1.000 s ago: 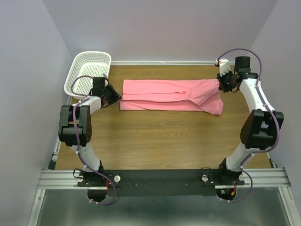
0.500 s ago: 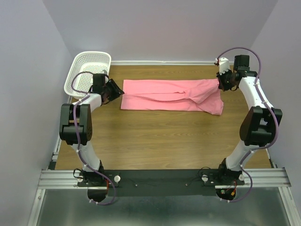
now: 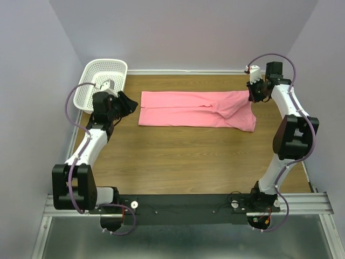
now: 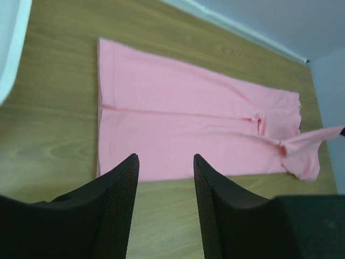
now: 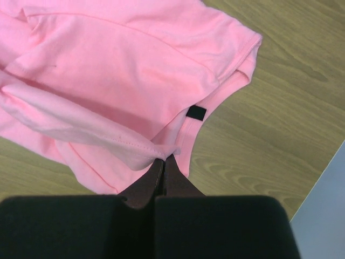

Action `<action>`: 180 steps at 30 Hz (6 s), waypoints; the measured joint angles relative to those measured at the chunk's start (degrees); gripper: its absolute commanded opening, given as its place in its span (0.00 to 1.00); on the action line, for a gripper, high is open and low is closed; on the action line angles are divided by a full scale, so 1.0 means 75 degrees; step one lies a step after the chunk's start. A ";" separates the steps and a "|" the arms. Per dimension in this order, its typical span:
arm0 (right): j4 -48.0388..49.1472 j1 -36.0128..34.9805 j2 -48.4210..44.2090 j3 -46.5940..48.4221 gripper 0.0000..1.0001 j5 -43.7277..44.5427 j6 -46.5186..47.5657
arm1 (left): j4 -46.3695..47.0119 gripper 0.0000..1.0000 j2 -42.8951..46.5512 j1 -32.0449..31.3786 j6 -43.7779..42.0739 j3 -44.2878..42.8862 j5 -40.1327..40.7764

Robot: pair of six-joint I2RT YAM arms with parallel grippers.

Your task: Fold and stack the t-shirts

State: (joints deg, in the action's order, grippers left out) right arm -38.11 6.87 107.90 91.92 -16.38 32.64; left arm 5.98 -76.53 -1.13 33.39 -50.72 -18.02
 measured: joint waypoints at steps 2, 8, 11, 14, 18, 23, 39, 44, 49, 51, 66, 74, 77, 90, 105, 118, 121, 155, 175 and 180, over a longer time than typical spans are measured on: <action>0.0003 0.0000 0.0125 0.0154 0.01 0.0003 -0.0038 | 0.0017 0.52 0.0271 -0.0003 -0.0012 0.0513 -0.0044; 0.0026 0.0000 0.0458 0.0530 0.01 0.0003 -0.0175 | -0.0420 0.53 0.1274 0.0000 -0.0114 0.1553 -0.0192; 0.0035 0.0000 0.0568 0.0647 0.01 0.0006 -0.0221 | -0.0501 0.53 0.1950 0.0000 -0.0245 0.1515 -0.0280; 0.0038 -0.0017 0.0699 0.0775 0.01 0.0015 -0.0283 | -0.0525 0.52 0.2398 -0.0003 -0.0376 0.1478 -0.0315; 0.0044 -0.0067 0.0892 0.0965 0.00 0.0050 -0.0356 | -0.0539 0.52 0.2664 -0.0003 -0.0475 0.1565 -0.0393; 0.0041 -0.0207 0.1064 0.1198 0.00 0.0146 -0.0382 | -0.0746 0.52 0.2903 0.0000 -0.0484 0.1926 -0.0527; 0.0047 -0.0595 0.1428 0.1635 0.01 0.0469 -0.0466 | -0.1139 0.52 0.3561 0.0000 -0.0597 0.2069 -0.0871; 0.0052 -0.0595 0.1486 0.1853 0.01 0.0484 -0.0533 | -0.1139 0.52 0.3561 -0.0003 -0.0597 0.2072 -0.0912; 0.0047 -0.0624 0.1565 0.2040 0.01 0.0487 -0.0589 | -0.1137 0.52 0.3561 -0.0003 -0.0597 0.2072 -0.0956; 0.0055 -0.0650 0.1620 0.2116 0.01 0.0490 -0.0612 | -0.1137 0.52 0.3561 -0.0003 -0.0597 0.2072 -0.0962; 0.0047 -0.0874 0.2040 0.2343 0.01 0.0621 -0.0621 | -0.1099 0.52 0.3497 -0.0003 -0.0595 0.2098 -0.1020; 0.0052 -0.0956 0.2171 0.2716 0.04 0.0717 -0.0673 | -0.1093 0.52 0.3436 -0.0003 -0.0595 0.2139 -0.1075; 0.0079 -0.1052 0.2337 0.2882 0.05 0.0723 -0.0731 | -0.1084 0.52 0.3427 -0.0003 -0.0595 0.2139 -0.1096; 0.0332 -0.1405 0.3238 0.3765 0.50 0.1754 -0.1475 | -0.0985 0.52 0.3328 -0.0015 -0.0592 0.2142 -0.1116; 0.0262 -0.1343 0.1198 0.0731 0.53 -0.0574 -0.0944 | -0.0962 0.52 0.3316 -0.0017 -0.0592 0.2171 -0.1174; -0.0067 -0.1670 0.0979 0.0044 0.56 -0.0635 -0.0026 | -0.0778 0.52 0.3316 -0.0017 -0.0586 0.2232 -0.1349; -0.0070 -0.1853 0.1040 0.0058 0.56 -0.0446 -0.0029 | -0.0772 0.52 0.3316 -0.0017 -0.0586 0.2235 -0.1352; 0.0411 -0.3010 0.3098 0.2582 0.58 0.2675 -0.0291 | -0.0638 0.52 0.3316 -0.0052 -0.0560 0.2241 -0.1501; 0.0624 -0.2492 0.2087 0.1568 0.59 0.0903 -0.0256 | -0.0522 0.52 0.3214 -0.0067 -0.0557 0.2288 -0.1670; 0.0565 -0.1862 0.2066 0.1521 0.59 0.0440 -0.0050 | -0.0469 0.52 0.3171 -0.0067 -0.0533 0.2337 -0.1722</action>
State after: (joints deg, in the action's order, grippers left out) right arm -33.87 -7.09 123.39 103.33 -13.08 32.27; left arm 2.46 -52.75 -1.63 29.39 -33.19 -30.94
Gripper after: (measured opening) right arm 0.595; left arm 0.525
